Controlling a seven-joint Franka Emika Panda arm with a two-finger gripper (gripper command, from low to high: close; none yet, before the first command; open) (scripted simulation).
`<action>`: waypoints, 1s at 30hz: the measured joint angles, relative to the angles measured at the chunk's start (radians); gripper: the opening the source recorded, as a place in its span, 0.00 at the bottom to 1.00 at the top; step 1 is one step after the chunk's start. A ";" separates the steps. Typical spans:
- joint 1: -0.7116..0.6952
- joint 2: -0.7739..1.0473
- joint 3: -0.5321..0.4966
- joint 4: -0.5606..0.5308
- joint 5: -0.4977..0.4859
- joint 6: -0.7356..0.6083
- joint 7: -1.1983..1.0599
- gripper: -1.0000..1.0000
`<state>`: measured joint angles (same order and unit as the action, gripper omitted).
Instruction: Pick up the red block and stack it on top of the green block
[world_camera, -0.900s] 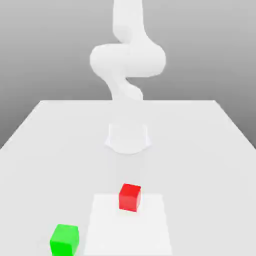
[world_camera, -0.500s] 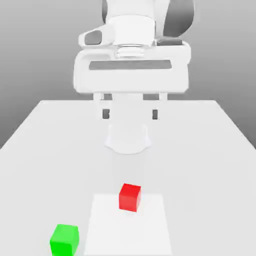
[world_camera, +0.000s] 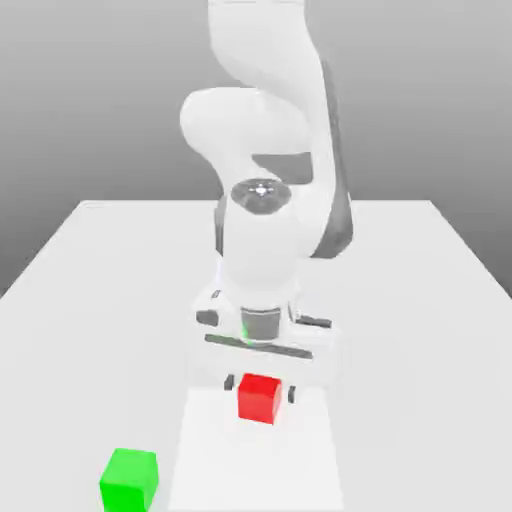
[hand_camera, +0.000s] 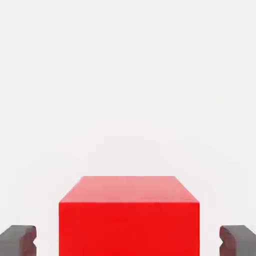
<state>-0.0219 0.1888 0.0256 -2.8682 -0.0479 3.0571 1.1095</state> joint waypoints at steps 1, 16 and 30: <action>0.000 0.000 0.000 0.000 -0.001 0.000 0.001 0.00; -0.042 -0.224 -0.021 0.063 0.069 -0.287 -0.120 0.00; -0.211 0.083 -0.089 0.450 0.089 -0.368 -0.401 0.00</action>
<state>-0.2327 0.2723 -0.0629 -2.4181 0.0410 2.6895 0.7088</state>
